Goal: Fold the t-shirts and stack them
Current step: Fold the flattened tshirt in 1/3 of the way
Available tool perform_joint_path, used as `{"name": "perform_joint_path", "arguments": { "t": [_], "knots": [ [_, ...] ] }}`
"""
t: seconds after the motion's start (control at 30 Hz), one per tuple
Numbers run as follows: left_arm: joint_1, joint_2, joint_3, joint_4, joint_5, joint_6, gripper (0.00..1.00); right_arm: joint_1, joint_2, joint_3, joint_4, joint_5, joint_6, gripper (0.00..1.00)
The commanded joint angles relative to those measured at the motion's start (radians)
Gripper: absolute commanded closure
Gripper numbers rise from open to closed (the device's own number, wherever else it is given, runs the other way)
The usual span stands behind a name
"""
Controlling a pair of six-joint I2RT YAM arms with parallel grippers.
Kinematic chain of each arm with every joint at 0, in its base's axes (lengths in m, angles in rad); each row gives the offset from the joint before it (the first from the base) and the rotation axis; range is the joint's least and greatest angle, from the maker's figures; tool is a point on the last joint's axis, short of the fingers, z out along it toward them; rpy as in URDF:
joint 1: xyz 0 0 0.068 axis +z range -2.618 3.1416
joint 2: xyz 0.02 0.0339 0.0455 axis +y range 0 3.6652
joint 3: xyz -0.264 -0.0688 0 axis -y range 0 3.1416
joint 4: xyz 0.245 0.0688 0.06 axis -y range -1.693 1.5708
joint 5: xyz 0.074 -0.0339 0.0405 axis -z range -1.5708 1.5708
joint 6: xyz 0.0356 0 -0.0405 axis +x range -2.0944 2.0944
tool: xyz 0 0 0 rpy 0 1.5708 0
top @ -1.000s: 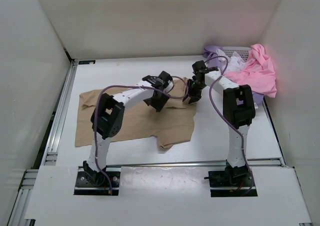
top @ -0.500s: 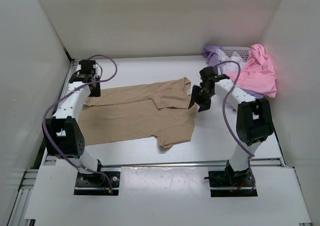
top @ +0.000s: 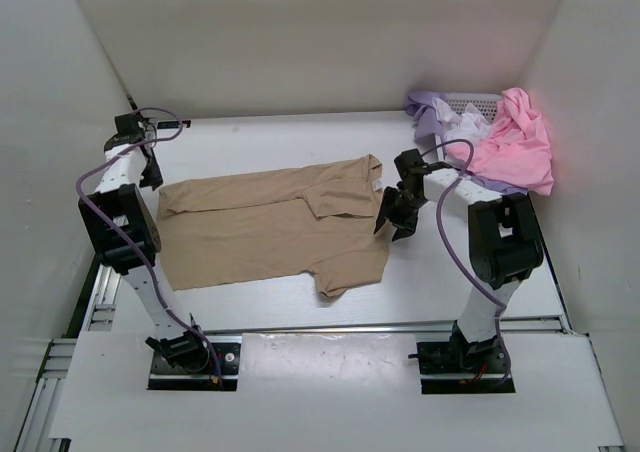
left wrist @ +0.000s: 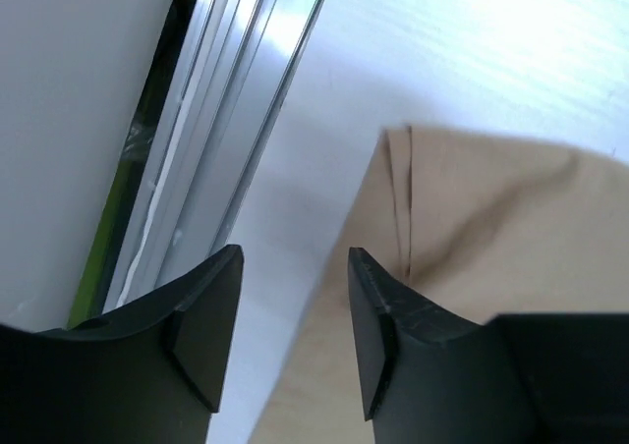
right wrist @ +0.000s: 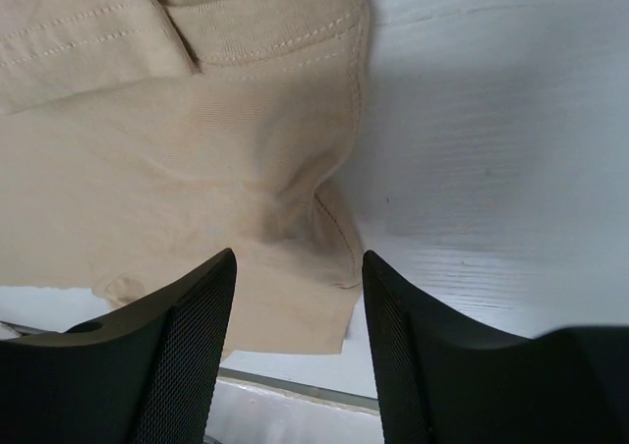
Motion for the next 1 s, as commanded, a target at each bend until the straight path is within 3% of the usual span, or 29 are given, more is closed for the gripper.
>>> {"name": "perform_joint_path", "arguments": {
  "t": [0.0,0.1,0.4,0.5,0.63,0.67,0.73,0.97],
  "knots": [
    [0.007,0.037,0.076,0.018,0.089,-0.001,0.43,0.015,0.012,-0.034,0.01,-0.012,0.011,0.42],
    [0.007,0.057,0.087,0.018,0.183,-0.001,0.44,0.015,0.013,-0.025,0.001,-0.023,0.011,0.43],
    [0.025,0.138,0.101,0.009,0.204,-0.001,0.5,0.015,0.023,-0.003,-0.03,-0.032,0.029,0.44],
    [0.025,0.147,0.078,-0.002,0.215,-0.001,0.57,0.015,0.023,-0.003,-0.03,-0.05,0.04,0.44],
    [0.025,0.194,0.078,-0.002,0.215,-0.001,0.72,0.015,0.034,-0.013,-0.03,-0.059,0.051,0.7],
    [0.025,0.207,0.091,-0.002,0.18,-0.001,0.9,0.015,0.043,-0.013,-0.03,-0.038,0.062,0.86],
    [0.025,0.23,0.136,-0.002,0.15,-0.001,0.9,0.006,0.043,-0.013,-0.041,-0.006,0.072,0.99],
    [0.025,0.287,0.274,-0.002,0.085,-0.001,0.9,-0.042,0.034,-0.034,-0.059,0.049,0.049,1.0]
  ]
}}
